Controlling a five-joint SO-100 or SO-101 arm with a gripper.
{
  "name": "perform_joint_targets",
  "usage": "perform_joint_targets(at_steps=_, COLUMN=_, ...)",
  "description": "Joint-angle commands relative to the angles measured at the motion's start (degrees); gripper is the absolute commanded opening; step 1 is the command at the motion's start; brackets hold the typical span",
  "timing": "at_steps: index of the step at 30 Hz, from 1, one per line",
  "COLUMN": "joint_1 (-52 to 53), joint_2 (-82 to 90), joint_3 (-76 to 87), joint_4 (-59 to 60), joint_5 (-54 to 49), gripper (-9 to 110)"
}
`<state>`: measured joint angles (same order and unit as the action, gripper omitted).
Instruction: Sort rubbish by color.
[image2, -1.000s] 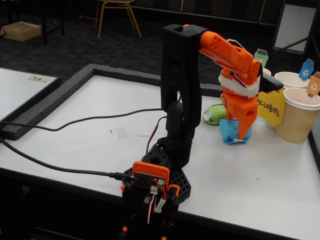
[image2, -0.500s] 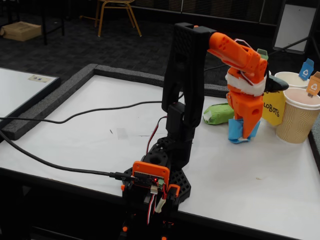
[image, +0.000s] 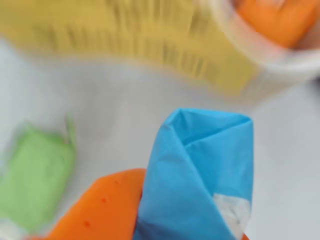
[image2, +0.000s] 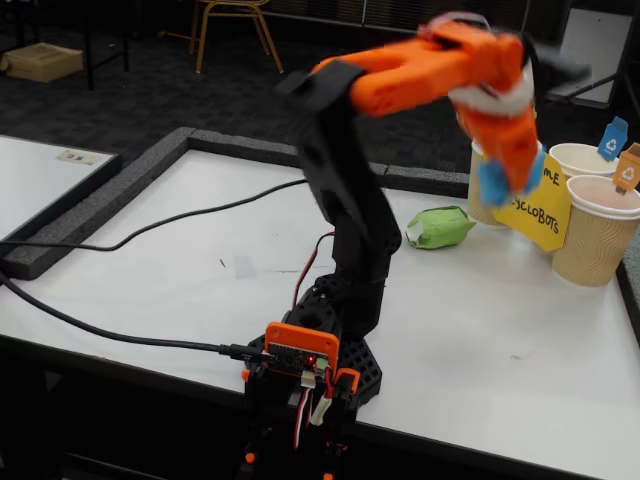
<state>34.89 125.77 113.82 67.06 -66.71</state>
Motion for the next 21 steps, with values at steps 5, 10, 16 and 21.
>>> perform_joint_targets(at_steps=5, joint_1=1.5, joint_2=24.6, joint_3=-1.8, joint_4=-2.5, joint_5=0.4, gripper=0)
perform_joint_targets(at_steps=10, joint_1=1.5, joint_2=24.2, joint_3=-1.8, joint_4=-11.6, joint_5=-0.8, gripper=0)
perform_joint_targets(at_steps=16, joint_1=1.6, joint_2=17.7, joint_3=0.5, joint_4=-28.7, joint_5=-4.7, gripper=0)
perform_joint_targets(at_steps=21, joint_1=1.6, joint_2=6.6, joint_3=-0.4, joint_4=-43.2, joint_5=-5.6, gripper=0)
